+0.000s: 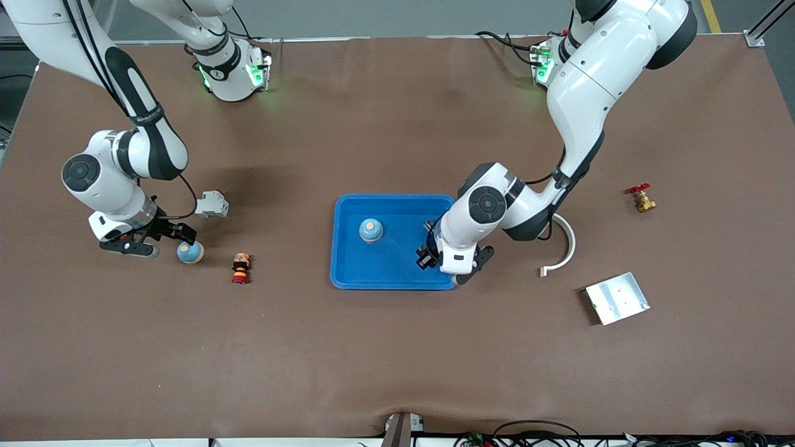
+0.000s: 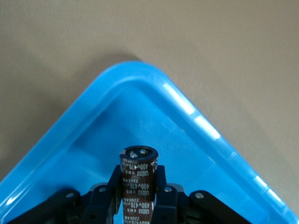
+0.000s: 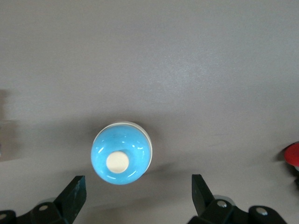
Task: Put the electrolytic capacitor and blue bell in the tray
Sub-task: 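Place the capacitor in the tray while the right gripper grasps the second bell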
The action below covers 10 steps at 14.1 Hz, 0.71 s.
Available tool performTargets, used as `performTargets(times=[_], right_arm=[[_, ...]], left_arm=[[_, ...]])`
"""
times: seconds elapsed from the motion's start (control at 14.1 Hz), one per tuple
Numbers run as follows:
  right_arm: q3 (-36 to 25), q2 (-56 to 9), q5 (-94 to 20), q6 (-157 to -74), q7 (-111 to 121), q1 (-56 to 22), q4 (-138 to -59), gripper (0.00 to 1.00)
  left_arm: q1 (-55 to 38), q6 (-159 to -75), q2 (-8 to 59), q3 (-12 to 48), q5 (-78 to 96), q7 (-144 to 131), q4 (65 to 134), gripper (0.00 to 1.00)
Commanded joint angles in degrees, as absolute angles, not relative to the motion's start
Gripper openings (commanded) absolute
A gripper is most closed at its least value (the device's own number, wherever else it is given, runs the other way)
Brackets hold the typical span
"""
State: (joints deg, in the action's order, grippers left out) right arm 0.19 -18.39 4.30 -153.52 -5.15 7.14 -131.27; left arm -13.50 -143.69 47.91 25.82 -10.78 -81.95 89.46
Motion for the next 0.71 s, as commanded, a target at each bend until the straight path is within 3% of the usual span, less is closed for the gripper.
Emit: performTargets(times=[0.0, 0.36, 0.43, 0.5, 0.57, 0.64], right_arm=[[1.6, -20.2, 1.9, -153.5, -4.4, 8.0, -129.7, 1.00], [1.7, -22.8, -0.4, -153.4, -4.4, 7.0, -127.5, 1.00], [1.8, -23.1, -0.4, -153.4, -4.4, 7.0, -127.4, 1.00], [1.7, -23.3, -0.4, -153.5, -4.4, 6.9, -127.4, 1.00], [1.8, -23.7, -0.4, -153.5, -4.3, 6.9, -127.2, 1.00], [1.7, -24.2, -0.4, -153.4, -4.3, 6.9, -126.7, 1.00]], left_arm=[[-14.8, -146.6, 49.7, 24.6, -10.5, -82.6, 87.8, 0.00], [-14.7, -147.2, 49.7, 24.5, -10.6, -82.4, 87.9, 0.01], [-14.7, -147.2, 49.7, 24.5, -10.6, -82.4, 87.9, 0.19], [-14.7, -147.2, 49.6, 24.5, -10.6, -82.3, 87.9, 0.51], [-14.6, -147.1, 49.4, 24.5, -10.7, -82.4, 87.9, 0.71], [-14.6, -147.0, 49.1, 24.5, -10.6, -82.6, 87.9, 0.83]])
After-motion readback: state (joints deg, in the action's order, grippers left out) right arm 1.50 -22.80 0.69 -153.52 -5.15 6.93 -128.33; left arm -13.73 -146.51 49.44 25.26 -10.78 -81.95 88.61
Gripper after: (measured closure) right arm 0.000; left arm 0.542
